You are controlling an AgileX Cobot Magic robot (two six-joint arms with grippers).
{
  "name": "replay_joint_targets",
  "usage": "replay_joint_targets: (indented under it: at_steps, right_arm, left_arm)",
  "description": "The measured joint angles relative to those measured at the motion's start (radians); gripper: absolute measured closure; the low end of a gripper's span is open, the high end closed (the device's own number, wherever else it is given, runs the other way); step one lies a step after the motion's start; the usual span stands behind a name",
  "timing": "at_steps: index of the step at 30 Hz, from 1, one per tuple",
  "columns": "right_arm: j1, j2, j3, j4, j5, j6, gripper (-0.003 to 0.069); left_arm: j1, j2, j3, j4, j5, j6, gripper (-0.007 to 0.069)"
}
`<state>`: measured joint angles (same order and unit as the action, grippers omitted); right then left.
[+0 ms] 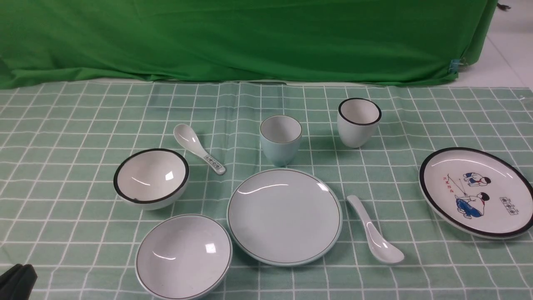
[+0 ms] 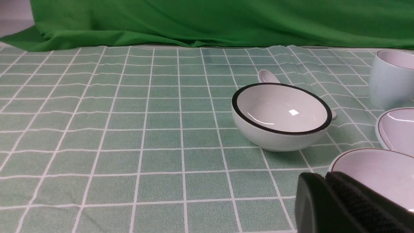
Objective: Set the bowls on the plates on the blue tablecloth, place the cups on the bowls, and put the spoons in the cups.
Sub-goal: 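Reach toward the plain white bowl and position the gripper at its rim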
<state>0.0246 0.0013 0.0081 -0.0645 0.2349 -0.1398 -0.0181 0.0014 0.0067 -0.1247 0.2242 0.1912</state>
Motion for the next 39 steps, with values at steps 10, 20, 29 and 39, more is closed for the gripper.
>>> replay_joint_targets:
  at_steps: [10, 20, 29, 39]
  right_arm:
    - [0.000, 0.000, 0.000, 0.000, 0.000, 0.000, 0.0417]
    - [0.000, 0.000, 0.000, 0.129, -0.139, 0.193, 0.0417]
    - [0.000, 0.000, 0.000, 0.188, -0.451, 0.470, 0.0417]
    - [0.019, 0.002, -0.062, 0.189, -0.431, 0.551, 0.0441]
  left_arm:
    - [0.000, 0.000, 0.000, -0.154, -0.244, -0.103, 0.0608]
    - [0.000, 0.000, 0.000, -0.185, -0.808, -0.433, 0.0608]
    - [0.000, 0.190, -0.398, -0.109, -0.334, -0.444, 0.0608]
    - [0.000, 0.834, -0.820, -0.172, 0.538, -0.191, 0.0608]
